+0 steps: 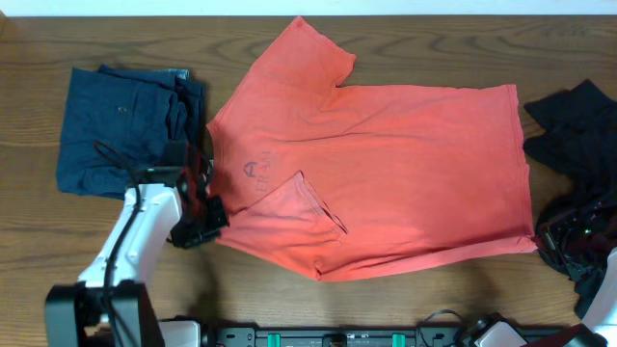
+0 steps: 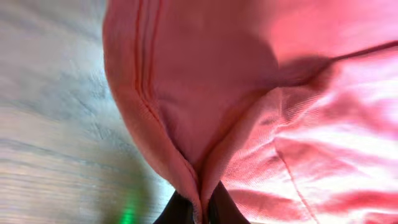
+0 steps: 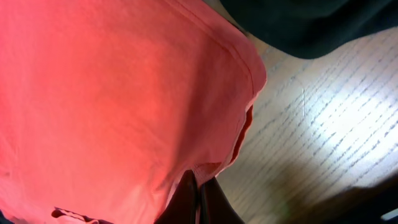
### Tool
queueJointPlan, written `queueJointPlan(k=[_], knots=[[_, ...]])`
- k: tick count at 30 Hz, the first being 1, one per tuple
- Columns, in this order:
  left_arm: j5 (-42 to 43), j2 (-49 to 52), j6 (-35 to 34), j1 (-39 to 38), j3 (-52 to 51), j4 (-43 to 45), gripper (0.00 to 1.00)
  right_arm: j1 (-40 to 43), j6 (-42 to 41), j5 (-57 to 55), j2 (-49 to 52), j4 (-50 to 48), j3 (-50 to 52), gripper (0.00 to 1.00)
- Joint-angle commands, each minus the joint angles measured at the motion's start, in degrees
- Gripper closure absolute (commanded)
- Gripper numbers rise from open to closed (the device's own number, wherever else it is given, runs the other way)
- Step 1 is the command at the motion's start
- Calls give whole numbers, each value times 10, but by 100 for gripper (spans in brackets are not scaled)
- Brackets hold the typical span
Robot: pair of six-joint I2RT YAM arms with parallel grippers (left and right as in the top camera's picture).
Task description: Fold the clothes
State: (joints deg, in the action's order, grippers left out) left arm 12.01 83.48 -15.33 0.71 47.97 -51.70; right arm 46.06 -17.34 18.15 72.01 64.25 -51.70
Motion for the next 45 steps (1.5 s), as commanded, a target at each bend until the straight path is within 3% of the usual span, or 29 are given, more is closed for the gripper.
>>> queueJointPlan(k=[1,12,25,45], knots=[[-11,-25,13,4,19,-2,94,10,-5,-4,-7,-6,-16,99],[6,-31,13,0,19,95,94,5,-75,3,11,-81,-15,99],[14,-23,18,-39,19,197,94,-26,-92,28,81,-202,-15,99],[-46,34,19,-43,18,189,94,-64,-92,56,85,-323,-14,99]])
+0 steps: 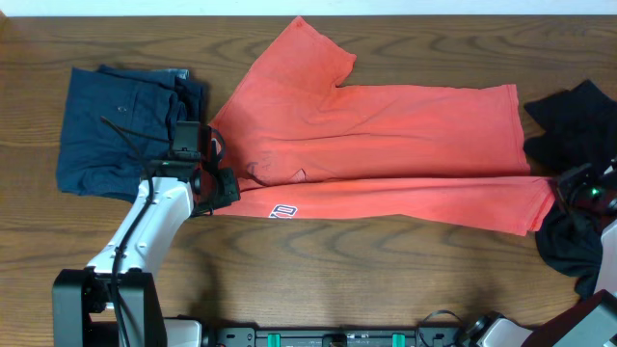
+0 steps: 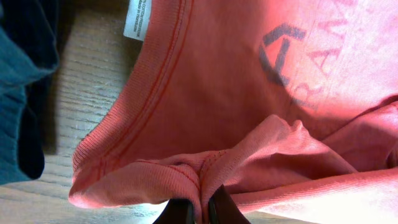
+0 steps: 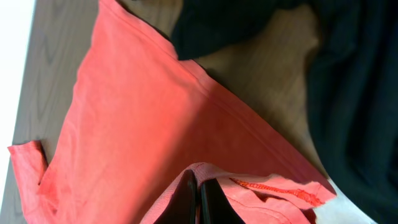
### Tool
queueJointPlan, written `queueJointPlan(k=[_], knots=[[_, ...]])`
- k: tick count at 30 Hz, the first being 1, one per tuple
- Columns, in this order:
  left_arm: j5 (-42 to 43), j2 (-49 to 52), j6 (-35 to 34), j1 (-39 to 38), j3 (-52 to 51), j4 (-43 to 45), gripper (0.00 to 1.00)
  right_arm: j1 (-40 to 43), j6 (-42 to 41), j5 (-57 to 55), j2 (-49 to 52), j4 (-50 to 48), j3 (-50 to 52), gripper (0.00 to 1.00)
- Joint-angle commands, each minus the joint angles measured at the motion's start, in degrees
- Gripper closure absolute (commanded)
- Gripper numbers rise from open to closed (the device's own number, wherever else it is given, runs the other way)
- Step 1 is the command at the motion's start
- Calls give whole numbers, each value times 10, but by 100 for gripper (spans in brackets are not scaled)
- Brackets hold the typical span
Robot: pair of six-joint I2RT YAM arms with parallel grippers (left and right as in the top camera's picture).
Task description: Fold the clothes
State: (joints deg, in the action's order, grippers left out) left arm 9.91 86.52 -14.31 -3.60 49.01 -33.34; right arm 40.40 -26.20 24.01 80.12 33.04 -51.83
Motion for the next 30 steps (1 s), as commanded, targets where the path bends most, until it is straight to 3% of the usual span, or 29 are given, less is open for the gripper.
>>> queueJointPlan(k=[1,19,30], knots=[[-25,3,9,0,8,11,94,-10,-3,-2,7,-19,-13,99],[-25,3,9,0,7,45,94,-47,-3,-9,58,-28,-13,99],[-25,3,9,0,7,43,94,-47,3,-83,-54,92,-14,99]])
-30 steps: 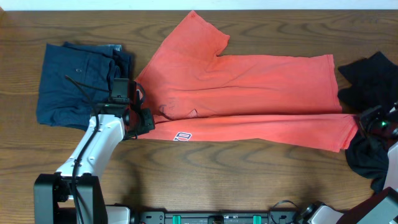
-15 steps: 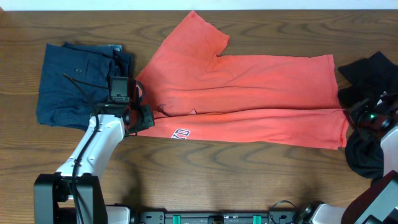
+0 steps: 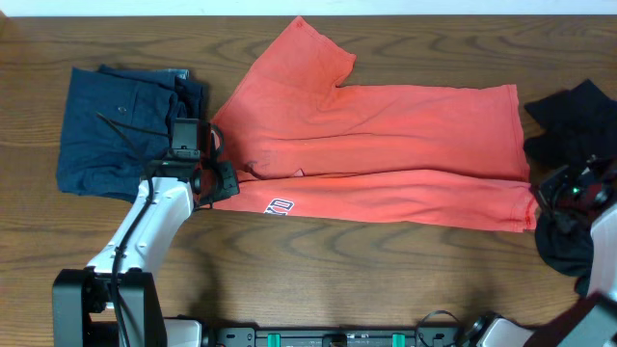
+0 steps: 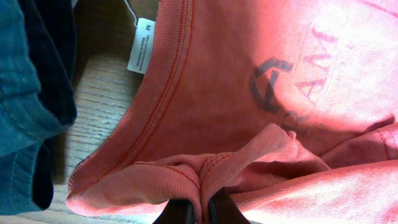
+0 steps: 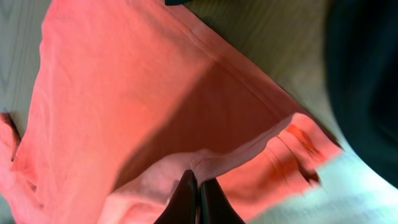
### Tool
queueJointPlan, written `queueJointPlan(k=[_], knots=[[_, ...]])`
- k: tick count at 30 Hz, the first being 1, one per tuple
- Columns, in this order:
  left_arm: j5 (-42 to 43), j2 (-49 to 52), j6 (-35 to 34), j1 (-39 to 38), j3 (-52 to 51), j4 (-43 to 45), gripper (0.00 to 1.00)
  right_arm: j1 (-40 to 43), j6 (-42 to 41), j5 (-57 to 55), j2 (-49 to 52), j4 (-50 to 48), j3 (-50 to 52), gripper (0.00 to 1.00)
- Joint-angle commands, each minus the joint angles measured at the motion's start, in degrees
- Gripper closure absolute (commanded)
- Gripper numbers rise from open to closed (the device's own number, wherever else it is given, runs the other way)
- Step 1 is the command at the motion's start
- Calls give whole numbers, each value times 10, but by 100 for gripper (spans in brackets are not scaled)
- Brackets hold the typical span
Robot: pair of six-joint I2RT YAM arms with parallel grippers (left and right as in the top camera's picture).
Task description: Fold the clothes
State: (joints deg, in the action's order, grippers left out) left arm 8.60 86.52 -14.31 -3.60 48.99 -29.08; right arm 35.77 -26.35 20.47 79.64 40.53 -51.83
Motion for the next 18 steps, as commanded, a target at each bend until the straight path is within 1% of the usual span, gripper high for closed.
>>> queueJointPlan(k=[1,5,12,18], knots=[[-12,3,9,0,7,1,94,0,5,-56,-58,23,-14,99],[-12,3,9,0,7,1,94,0,-9,-61,-76,42,-14,99],[-12,3,9,0,7,1,94,-1,-24,-64,-44,52,-14,98],[-12,3,9,0,7,2,94,-2,-23,-51,11,-7,-14,97]])
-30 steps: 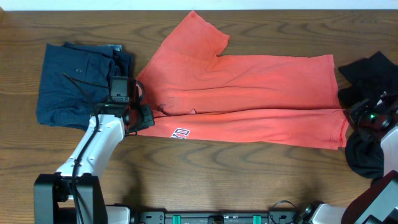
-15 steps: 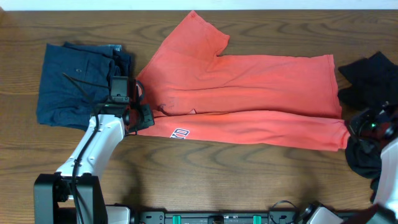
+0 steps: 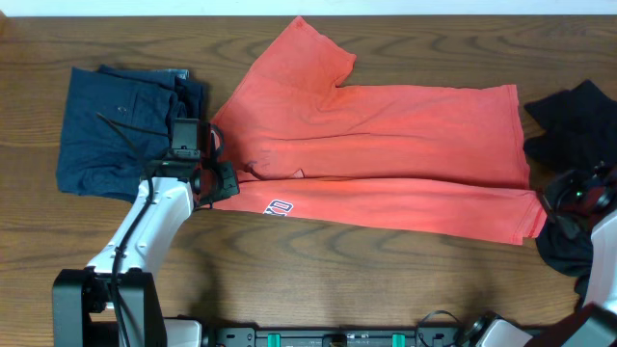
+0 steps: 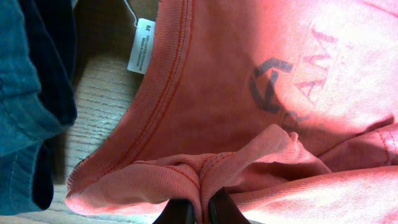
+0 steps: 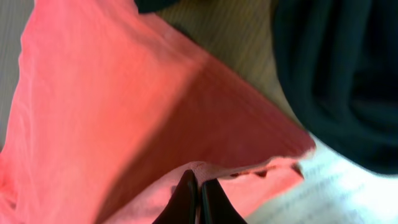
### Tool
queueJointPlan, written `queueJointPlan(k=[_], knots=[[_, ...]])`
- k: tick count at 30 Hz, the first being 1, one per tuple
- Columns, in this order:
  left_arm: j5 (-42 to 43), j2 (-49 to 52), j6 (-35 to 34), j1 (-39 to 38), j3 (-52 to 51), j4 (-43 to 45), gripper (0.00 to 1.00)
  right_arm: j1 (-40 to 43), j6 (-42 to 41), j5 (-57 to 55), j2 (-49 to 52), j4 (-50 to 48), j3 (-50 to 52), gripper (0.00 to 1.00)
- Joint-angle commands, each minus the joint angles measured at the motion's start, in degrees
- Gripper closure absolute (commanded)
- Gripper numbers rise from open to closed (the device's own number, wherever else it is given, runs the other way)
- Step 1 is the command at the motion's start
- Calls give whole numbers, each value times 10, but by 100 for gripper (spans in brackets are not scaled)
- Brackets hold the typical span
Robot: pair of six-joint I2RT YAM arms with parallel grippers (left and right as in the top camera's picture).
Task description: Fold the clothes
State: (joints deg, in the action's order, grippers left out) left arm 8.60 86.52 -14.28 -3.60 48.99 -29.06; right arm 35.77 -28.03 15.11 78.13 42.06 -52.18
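Observation:
An orange T-shirt (image 3: 386,135) lies spread across the table, its near long edge folded over as a strip (image 3: 405,204) that shows a printed logo. My left gripper (image 3: 224,185) is shut on the shirt at the collar end; the left wrist view shows bunched orange fabric (image 4: 205,171) pinched between the fingers (image 4: 180,211), beside the white neck label (image 4: 140,46). My right gripper (image 3: 559,204) is shut on the shirt's hem corner; in the right wrist view the fold (image 5: 205,168) rises between the dark fingers (image 5: 185,198).
Folded dark blue jeans (image 3: 120,130) lie at the left, right beside the left gripper. A heap of black clothing (image 3: 574,130) sits at the right edge, under and behind the right arm. Bare wooden table (image 3: 337,280) runs along the front.
The right gripper has moved slightly toward the near right with the hem corner, so the folded strip now slants and reaches lower at its right end. The left gripper has stayed put.
At first the shirt lay open and both grippers held its near corners low at the table's front. Then the near edge was folded over the shirt's middle as a strip with the logo showing. Both grippers have kept hold; the right end has since shifted outward.

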Motion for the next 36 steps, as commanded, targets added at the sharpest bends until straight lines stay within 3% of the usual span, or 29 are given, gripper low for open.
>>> queueJointPlan(k=[1,9,11,12,13,15,16,21,29,36], knots=[[-12,3,9,0,7,1,94,-2,-7,14,36,-36,-10,97],[-12,3,9,0,7,1,94,-6,-7,76,92,-107,-10,96],[-12,3,9,0,7,1,93,-8,-4,75,97,-118,-10,82],[-12,3,9,0,7,1,88,-9,2,75,98,-123,-10,63],[-12,3,9,0,7,1,83,-9,13,76,98,-130,-10,50],[-11,3,9,0,7,0,61,-8,27,76,96,-135,-10,42],[-11,3,9,0,7,-1,57,-7,31,76,95,-136,-10,40],[-5,3,12,0,7,-13,53,-4,49,105,82,-109,-10,42],[113,-32,57,-1,9,-16,53,-14,97,113,16,-8,-10,47],[115,-37,159,-28,9,32,60,-49,122,112,-13,56,-10,53]])
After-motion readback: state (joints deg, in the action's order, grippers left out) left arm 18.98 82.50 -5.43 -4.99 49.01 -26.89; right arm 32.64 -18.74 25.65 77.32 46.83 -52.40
